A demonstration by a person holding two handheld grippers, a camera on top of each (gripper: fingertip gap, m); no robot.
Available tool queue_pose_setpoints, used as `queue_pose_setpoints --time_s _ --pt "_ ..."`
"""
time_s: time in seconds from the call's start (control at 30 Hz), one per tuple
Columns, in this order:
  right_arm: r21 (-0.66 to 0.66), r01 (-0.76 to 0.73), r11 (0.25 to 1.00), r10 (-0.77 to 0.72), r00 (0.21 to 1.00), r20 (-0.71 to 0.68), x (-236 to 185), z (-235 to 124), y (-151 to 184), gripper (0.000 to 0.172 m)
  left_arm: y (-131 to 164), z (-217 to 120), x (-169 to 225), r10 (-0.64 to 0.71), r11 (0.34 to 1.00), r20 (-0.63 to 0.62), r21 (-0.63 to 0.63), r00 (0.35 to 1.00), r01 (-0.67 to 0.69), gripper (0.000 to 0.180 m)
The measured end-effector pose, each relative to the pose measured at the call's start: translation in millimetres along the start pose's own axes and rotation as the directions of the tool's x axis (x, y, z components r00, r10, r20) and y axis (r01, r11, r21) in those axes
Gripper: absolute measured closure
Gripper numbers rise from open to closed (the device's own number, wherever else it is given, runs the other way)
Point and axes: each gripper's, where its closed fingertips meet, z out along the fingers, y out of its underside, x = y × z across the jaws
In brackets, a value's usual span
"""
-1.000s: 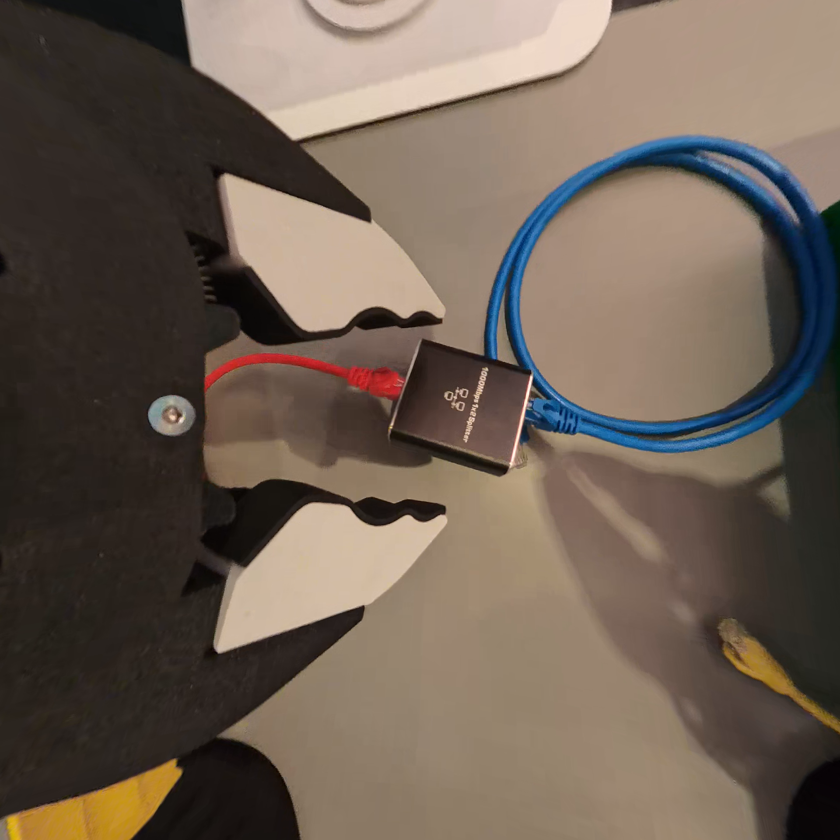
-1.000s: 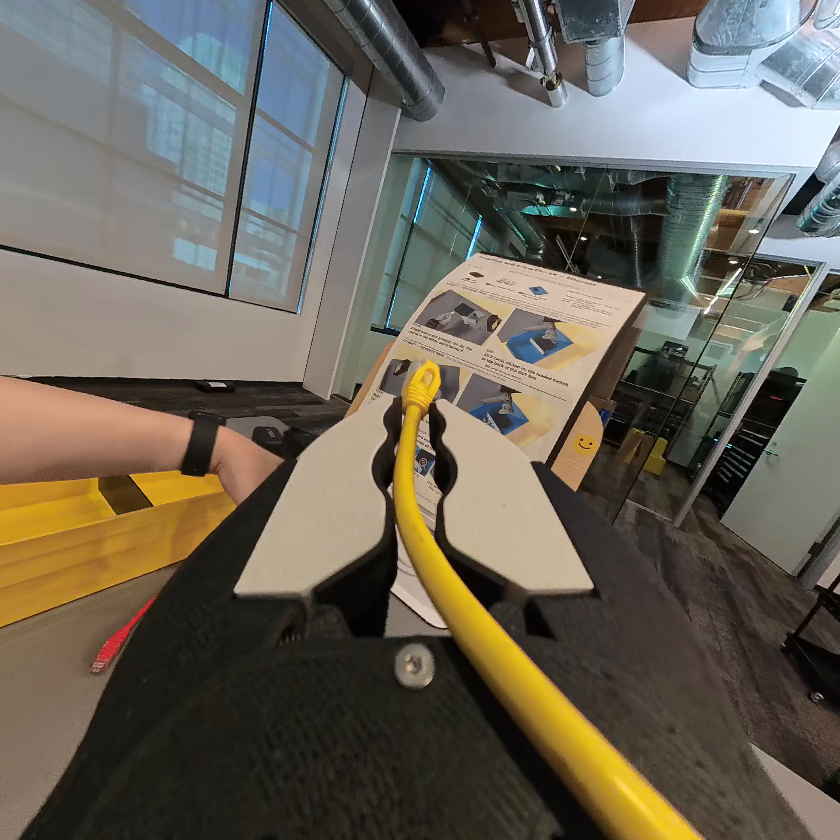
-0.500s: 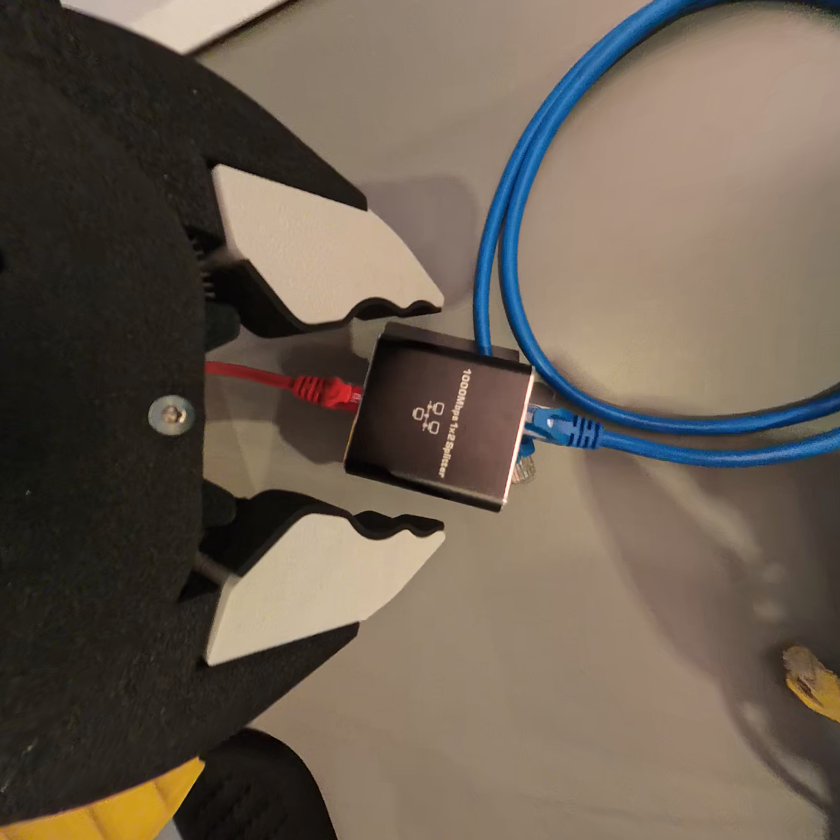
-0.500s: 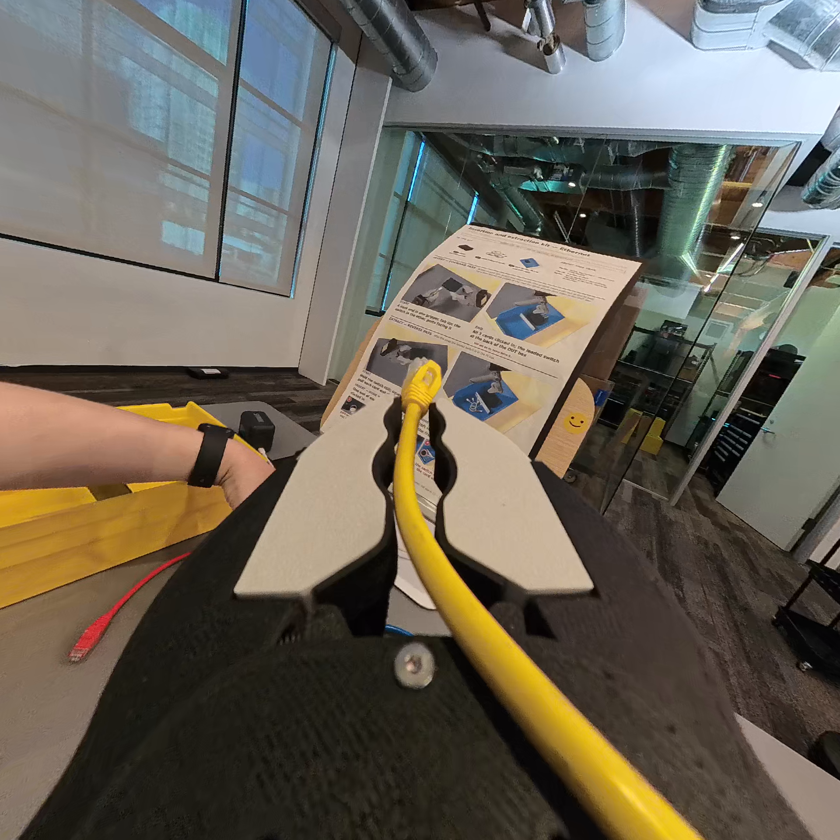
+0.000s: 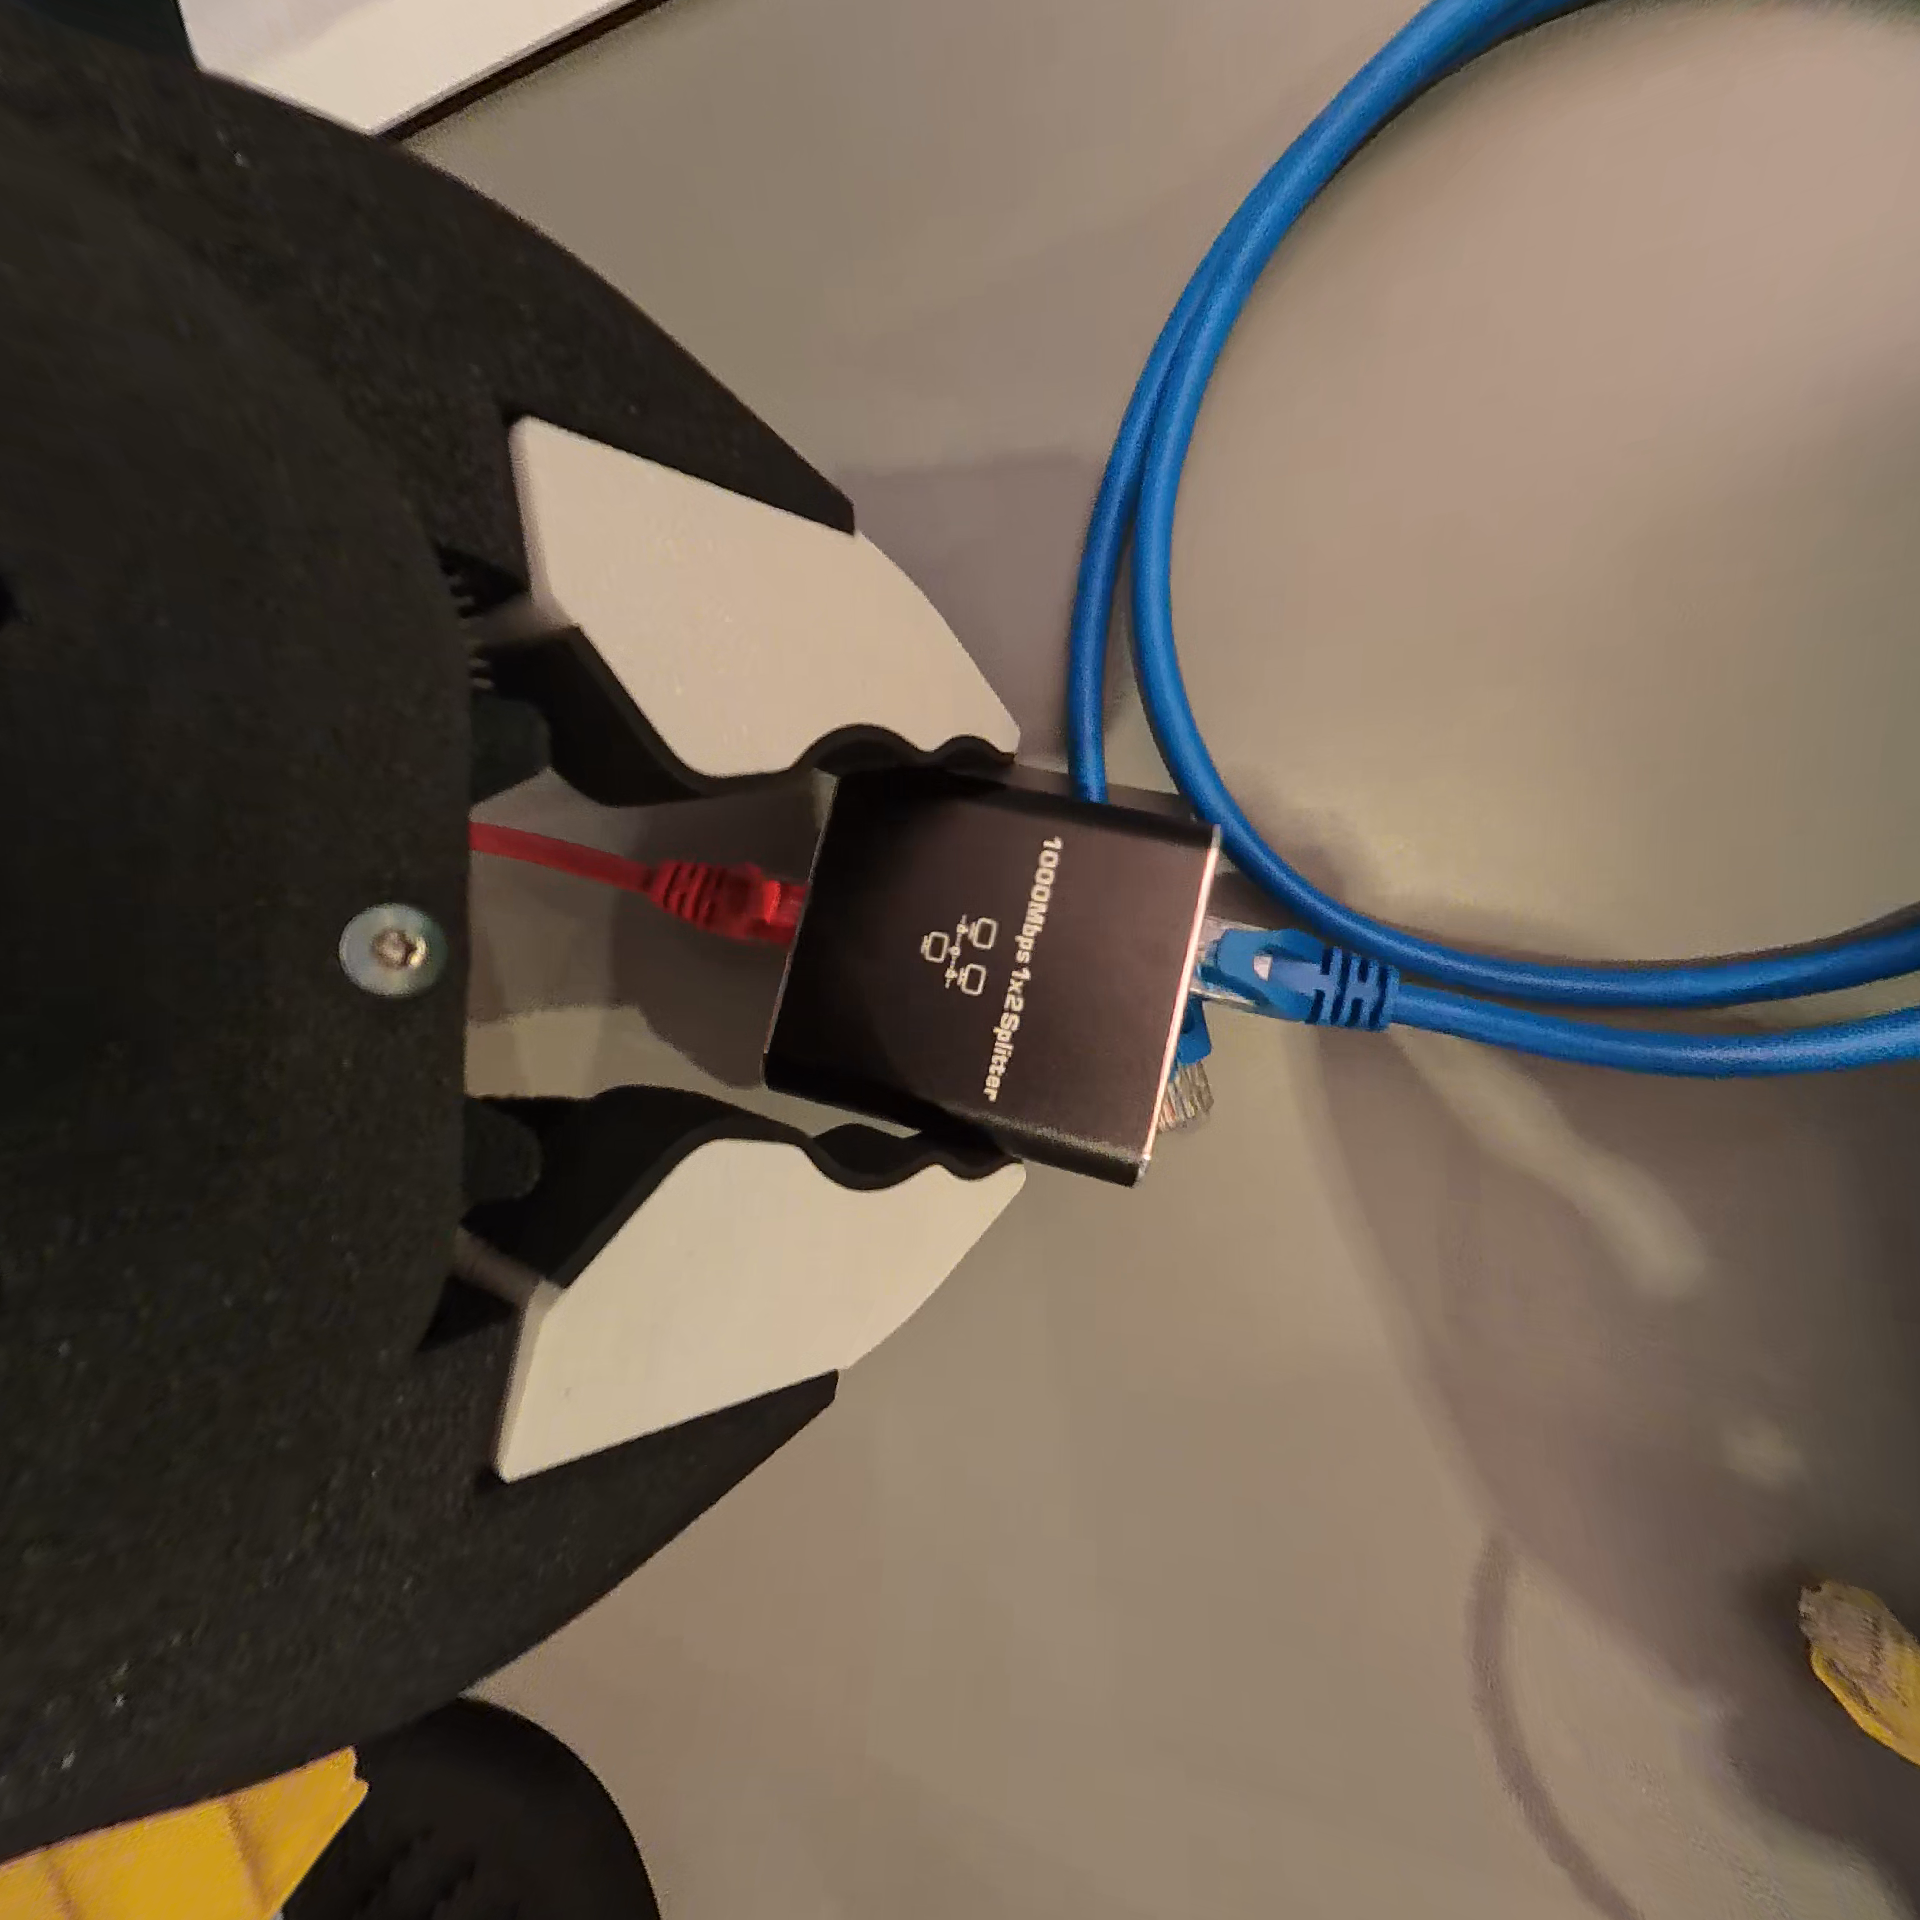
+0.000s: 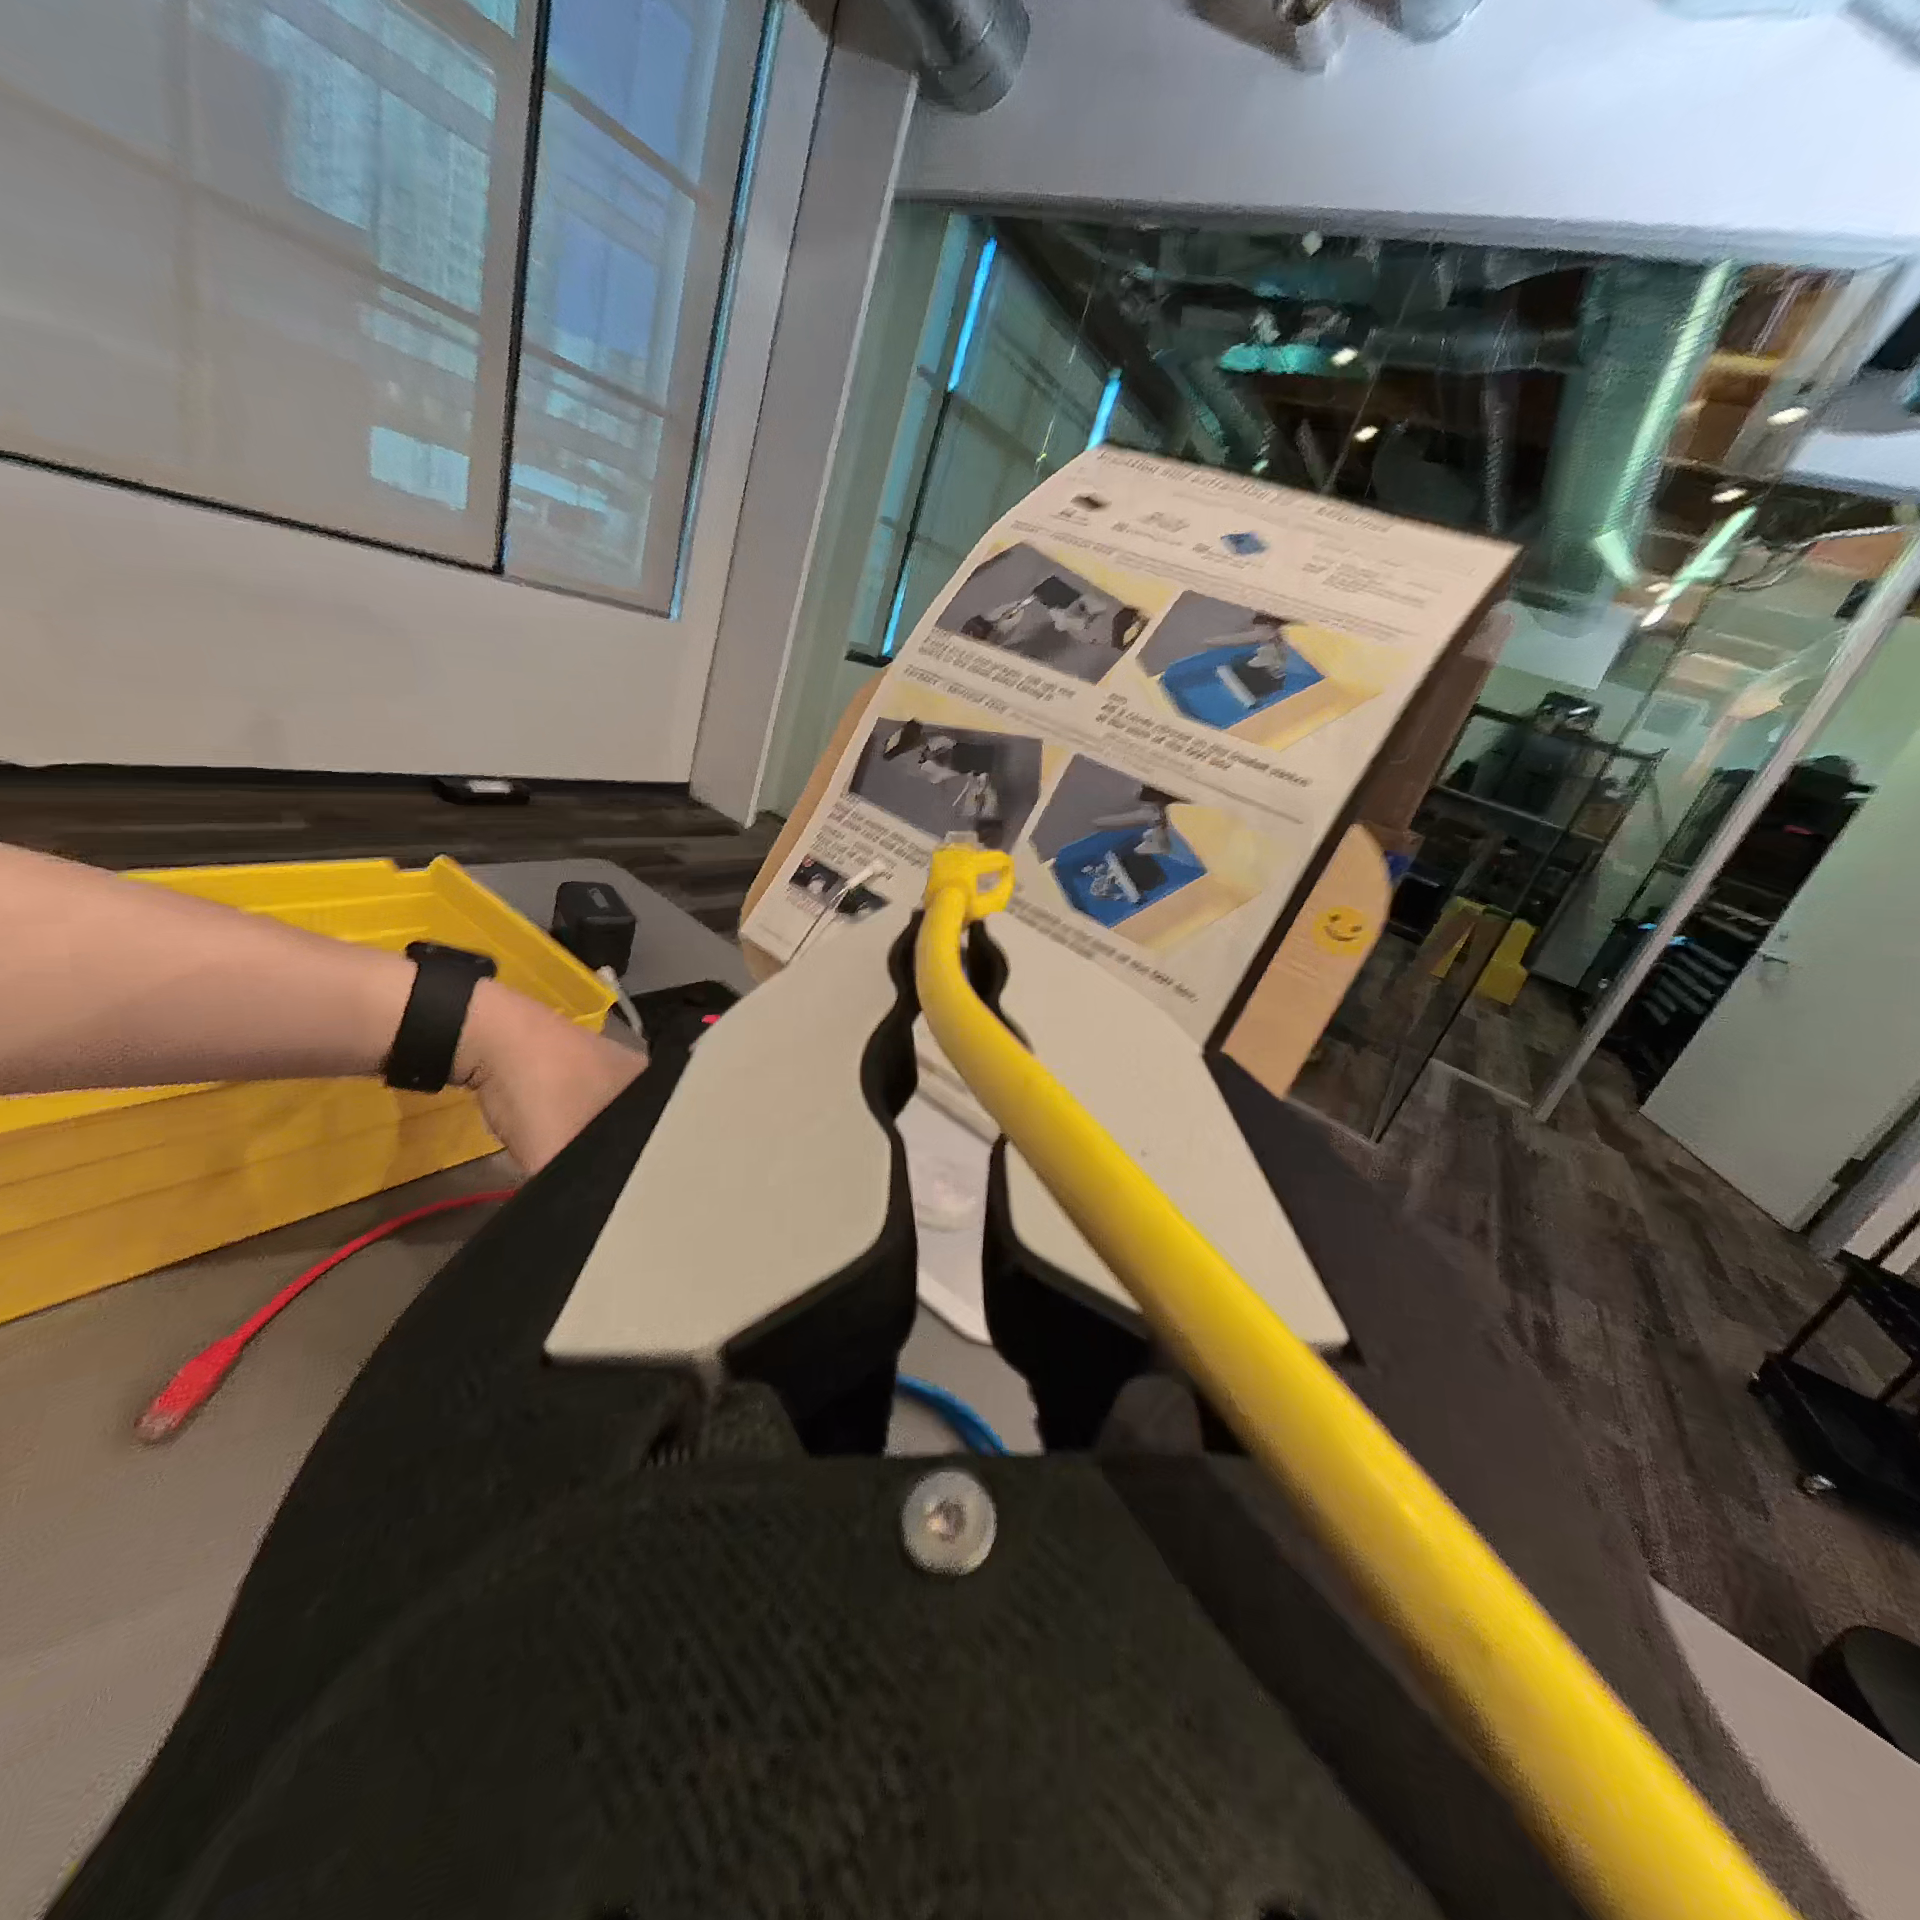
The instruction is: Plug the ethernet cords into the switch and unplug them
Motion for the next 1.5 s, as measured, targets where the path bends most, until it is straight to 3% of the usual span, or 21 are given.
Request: queue_pose_setpoints --time_s 0.17,0.27,0.47,0.57,0.63,0.7,0.77,0.9,0.97,1.0,1.13,1.23,1.4,1.5 --pt "-0.079 -0.005 0.997 0.016 0.991 0.136 -25 16 22 0.164 3 -7 2 -0.027 1.0 0.037 -0.006 0.999 0.027 0.115" --pt "-0.048 0.045 0.998 -0.036 0.985 0.17 -35 18 18 0.164 3 -14 4 -0.053 0.998 0.078 0.022 0.996 0.052 0.115" --pt "0.065 0.111 0.992 -0.123 0.964 0.236 -49 8 0 0.164 12 -6 16 -0.174 0.984 0.007 0.051 0.985 0.174 0.113" --pt "0.092 0.116 0.989 -0.138 0.949 0.284 -56 3 -3 0.164 10 -15 11 -0.226 0.97 0.042 0.107 0.973 0.22 0.08" --pt "0.114 0.132 0.985 -0.162 0.935 0.314 -62 0 -4 0.164 6 -33 8 -0.253 0.954 0.088 0.188 0.963 0.233 0.072" --pt "0.121 0.158 0.98 -0.189 0.929 0.317 -64 1 -2 0.164 -8 -63 11 -0.281 0.907 0.1 0.352 0.955 0.23 0.074" --pt "0.137 0.187 0.973 -0.223 0.918 0.329 -69 1 -1 0.164 -26 -102 23 -0.303 0.816 0.073 0.535 0.95 0.219 0.08" --pt "0.179 0.252 0.951 -0.3 0.892 0.338 -80 2 0 0.164 -73 -187 90 -0.164 0.5 -0.172 0.834 0.971 0.232 0.103" --pt "0.209 0.276 0.938 -0.335 0.877 0.345 -88 1 -2 0.164 -88 -220 124 -0.047 0.353 -0.26 0.899 0.965 0.259 0.108" --pt "0.221 0.292 0.931 -0.354 0.869 0.345 -92 1 -3 0.164 -92 -227 137 -0.011 0.32 -0.29 0.906 0.957 0.278 0.106" --pt "0.276 0.355 0.893 -0.438 0.825 0.356 -110 -1 -5 0.165 -101 -232 157 -0.018 0.26 -0.375 0.893 0.927 0.367 0.118" --pt "0.298 0.387 0.873 -0.478 0.801 0.36 -120 -2 -7 0.165 -103 -242 174 0.07 0.227 -0.461 0.871 0.885 0.436 0.125" --pt "0.325 0.369 0.871 -0.479 0.788 0.387 -130 -4 -9 0.165 -102 -234 176 0.032 0.255 -0.378 0.898 0.925 0.358 0.141" --pt "0.325 0.359 0.875 -0.471 0.787 0.398 -132 -3 -8 0.164 -99 -242 184 0.095 0.228 -0.386 0.906 0.918 0.357 0.165"
